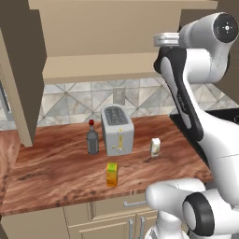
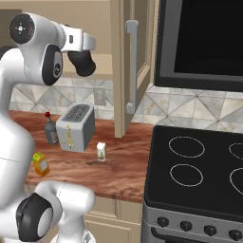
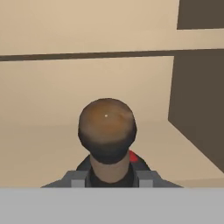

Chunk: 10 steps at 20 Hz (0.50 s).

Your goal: Sort all alcoholic drinks to one cabinet, and non-alcoholic drinks to the other.

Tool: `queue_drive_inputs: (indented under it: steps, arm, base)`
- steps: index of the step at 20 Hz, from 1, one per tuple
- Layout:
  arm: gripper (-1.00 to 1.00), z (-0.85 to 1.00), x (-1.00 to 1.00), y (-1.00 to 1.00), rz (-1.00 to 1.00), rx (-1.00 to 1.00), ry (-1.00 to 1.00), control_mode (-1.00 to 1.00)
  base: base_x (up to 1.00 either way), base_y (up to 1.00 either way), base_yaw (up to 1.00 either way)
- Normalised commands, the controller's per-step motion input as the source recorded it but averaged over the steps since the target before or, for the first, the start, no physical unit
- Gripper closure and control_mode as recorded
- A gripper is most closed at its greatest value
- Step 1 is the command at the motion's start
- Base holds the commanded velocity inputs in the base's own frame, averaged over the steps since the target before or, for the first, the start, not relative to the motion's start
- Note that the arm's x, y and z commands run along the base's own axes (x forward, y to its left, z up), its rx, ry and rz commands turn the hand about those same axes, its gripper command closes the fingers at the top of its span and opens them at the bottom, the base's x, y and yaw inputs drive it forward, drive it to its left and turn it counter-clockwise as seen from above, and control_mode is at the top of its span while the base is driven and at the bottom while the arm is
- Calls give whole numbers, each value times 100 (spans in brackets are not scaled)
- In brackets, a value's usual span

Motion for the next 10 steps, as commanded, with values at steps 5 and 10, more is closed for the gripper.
queue_drive_inputs:
  steps: [5,10]
  arm:
    - [100,-1,37,0,-1,0,0,-100]
    - [100,-4,33,-1,-1,0,-1,-100]
  base:
    - [0,0,0]
    - [0,0,0]
